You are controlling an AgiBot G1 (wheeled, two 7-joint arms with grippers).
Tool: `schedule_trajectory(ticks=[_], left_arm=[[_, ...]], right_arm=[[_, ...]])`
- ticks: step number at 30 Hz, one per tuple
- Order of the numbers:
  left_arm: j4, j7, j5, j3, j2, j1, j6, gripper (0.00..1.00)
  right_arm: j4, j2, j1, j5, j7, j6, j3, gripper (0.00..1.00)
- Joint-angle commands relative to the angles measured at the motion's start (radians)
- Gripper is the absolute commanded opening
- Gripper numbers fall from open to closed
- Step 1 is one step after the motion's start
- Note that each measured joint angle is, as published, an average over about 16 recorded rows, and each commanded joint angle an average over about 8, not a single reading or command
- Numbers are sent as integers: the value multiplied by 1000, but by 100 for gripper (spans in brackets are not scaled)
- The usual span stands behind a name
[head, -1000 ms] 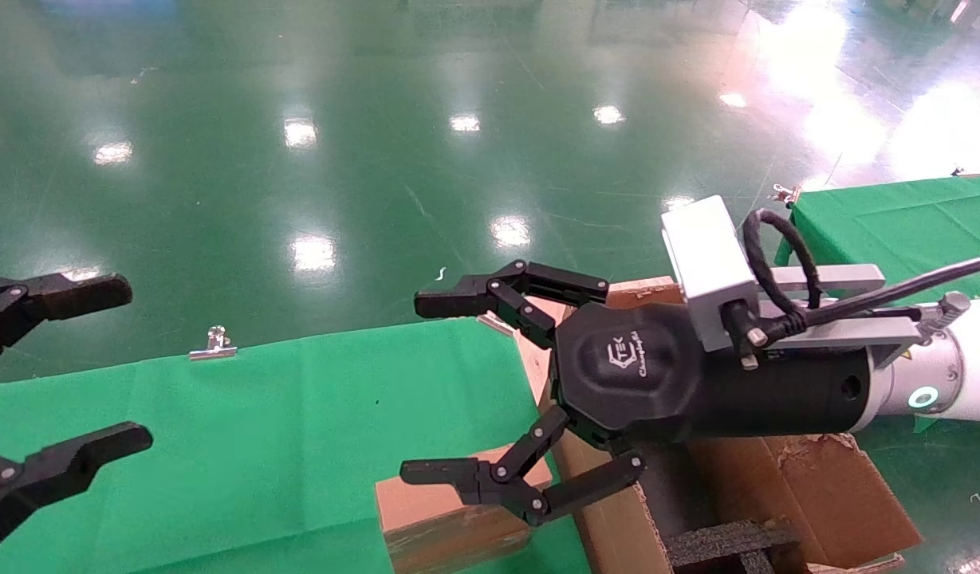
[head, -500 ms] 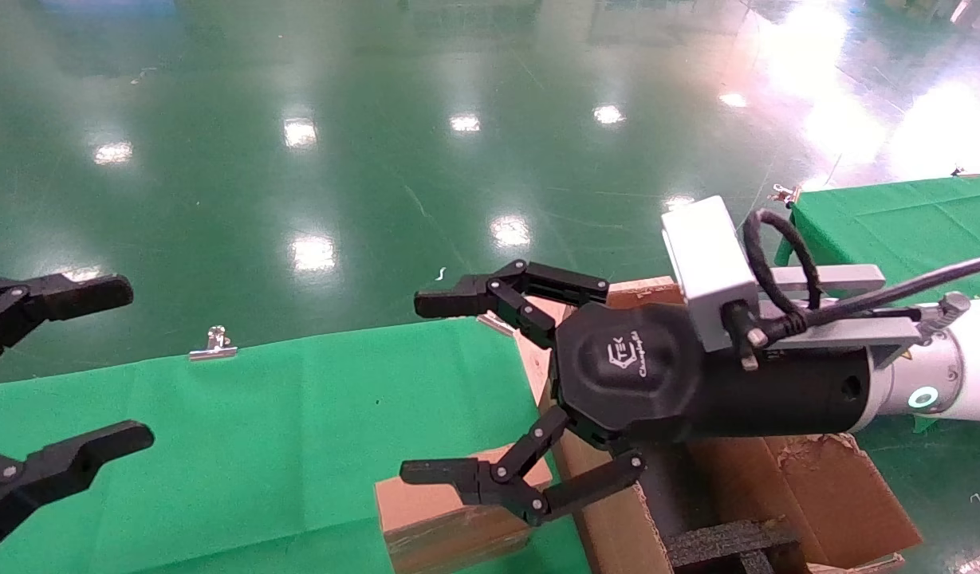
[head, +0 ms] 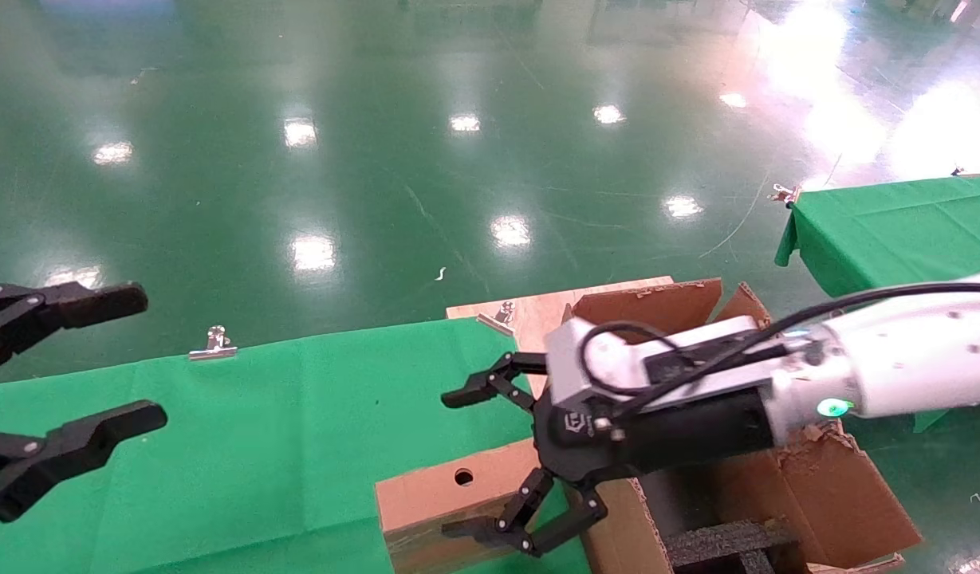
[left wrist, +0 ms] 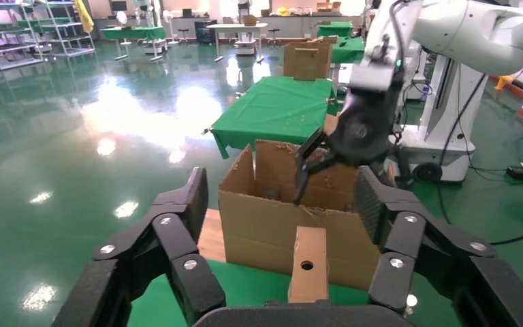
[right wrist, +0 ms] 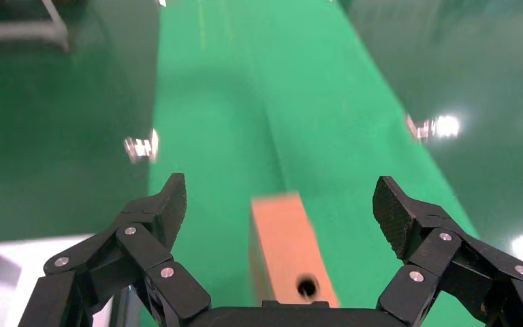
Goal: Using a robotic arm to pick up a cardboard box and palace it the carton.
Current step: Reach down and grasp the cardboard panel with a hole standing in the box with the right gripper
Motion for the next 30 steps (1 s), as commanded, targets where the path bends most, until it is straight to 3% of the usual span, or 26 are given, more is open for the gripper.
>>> schedule_trajectory(ticks=[1,15,25,27,28,30], left_arm=[[0,0,0,0,0,0,0,0],[0,0,0,0,0,0,0,0],[0,0,0,0,0,0,0,1],[0,0,0,0,0,0,0,23],[0,0,0,0,0,0,0,36],[0,0,0,0,0,0,0,61]], right_arm=[[-8,-17,32,-65,10,-9,-31,100],[-91,-167,195,-339,-26,-31,-208,100],[-128,-244,287,-457,-63,-43,-339,100],[-129,-254,299,-467,-68,-43,-364,100],[-130,-258,303,-471,-71,-43,-376,95],[-131,-265,311,-475,-75,-41,-396,74]])
